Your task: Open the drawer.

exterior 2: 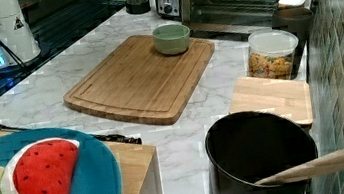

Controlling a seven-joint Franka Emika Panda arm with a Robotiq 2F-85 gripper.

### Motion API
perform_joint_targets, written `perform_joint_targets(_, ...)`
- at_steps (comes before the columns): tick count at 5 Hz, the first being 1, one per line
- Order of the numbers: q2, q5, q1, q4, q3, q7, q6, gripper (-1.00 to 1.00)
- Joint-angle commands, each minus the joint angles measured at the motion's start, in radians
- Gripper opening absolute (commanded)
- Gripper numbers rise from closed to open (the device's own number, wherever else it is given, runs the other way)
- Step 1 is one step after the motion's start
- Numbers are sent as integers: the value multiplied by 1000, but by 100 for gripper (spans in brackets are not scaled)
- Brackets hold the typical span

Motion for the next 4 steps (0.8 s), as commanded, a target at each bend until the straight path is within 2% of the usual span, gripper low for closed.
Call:
perform_joint_targets(1, 0, 9, 0, 0, 0, -1, 0, 100)
perform_joint_targets(2, -22, 46, -28, -60, -15, -183, 38, 100)
perform_joint_targets(3, -78, 30, -69, -169, -51, -431, 116, 100)
perform_joint_targets(4, -95, 0, -101, -224, -94, -609, 169, 100)
